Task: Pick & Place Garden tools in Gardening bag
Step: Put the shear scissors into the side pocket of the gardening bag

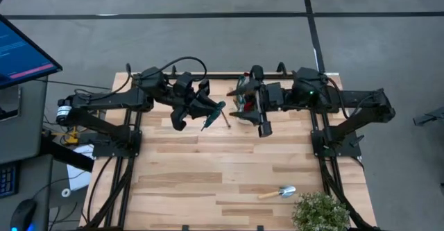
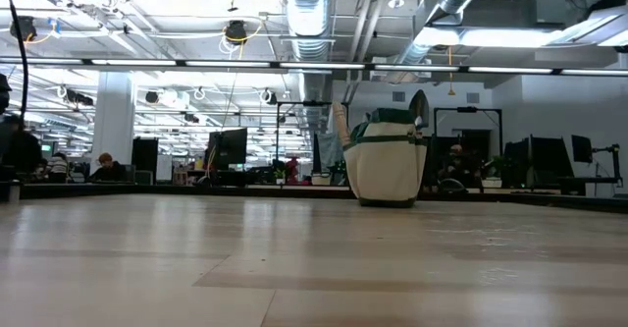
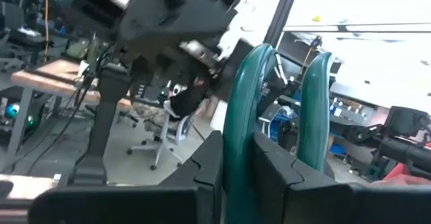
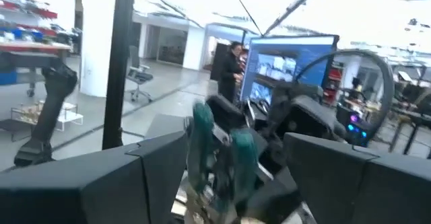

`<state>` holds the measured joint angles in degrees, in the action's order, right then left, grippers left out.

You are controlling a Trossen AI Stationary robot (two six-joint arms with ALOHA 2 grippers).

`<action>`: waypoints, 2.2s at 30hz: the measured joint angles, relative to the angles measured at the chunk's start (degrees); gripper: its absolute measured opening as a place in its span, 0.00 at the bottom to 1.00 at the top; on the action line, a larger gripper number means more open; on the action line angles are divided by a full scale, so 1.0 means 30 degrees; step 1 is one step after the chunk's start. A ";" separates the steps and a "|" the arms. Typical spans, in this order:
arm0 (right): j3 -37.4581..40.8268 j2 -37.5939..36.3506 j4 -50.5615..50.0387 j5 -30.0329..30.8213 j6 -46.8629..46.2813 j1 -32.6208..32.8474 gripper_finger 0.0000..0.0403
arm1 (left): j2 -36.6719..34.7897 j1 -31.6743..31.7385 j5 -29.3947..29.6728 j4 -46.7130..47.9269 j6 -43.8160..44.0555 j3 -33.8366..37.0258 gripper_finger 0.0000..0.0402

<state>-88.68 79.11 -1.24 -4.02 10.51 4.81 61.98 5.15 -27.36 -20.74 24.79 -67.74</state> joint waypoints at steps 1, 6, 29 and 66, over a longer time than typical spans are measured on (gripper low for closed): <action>0.0000 0.0000 0.0146 -0.0189 0.0006 -0.0003 0.59 | 0.0028 0.0000 -0.0028 -0.0049 0.0156 0.0007 0.12; -0.0007 0.0000 0.0275 -0.0556 0.0003 -0.0076 0.59 | 0.0192 -0.0015 -0.0108 -0.0576 0.0419 -0.0008 0.12; -0.0058 0.0321 -0.0663 -0.1607 -0.0310 -0.0535 0.59 | 0.2665 0.0036 -0.1478 -0.5140 0.1415 -0.0008 0.13; 0.0000 0.0269 -0.0231 -0.4230 -0.1024 -0.1440 0.13 | 0.2636 0.0549 -0.1463 -0.4984 0.1696 -0.0001 0.45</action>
<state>-88.68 79.92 -1.93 -16.71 7.44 0.49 69.89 6.79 -31.75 -35.69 29.88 -67.75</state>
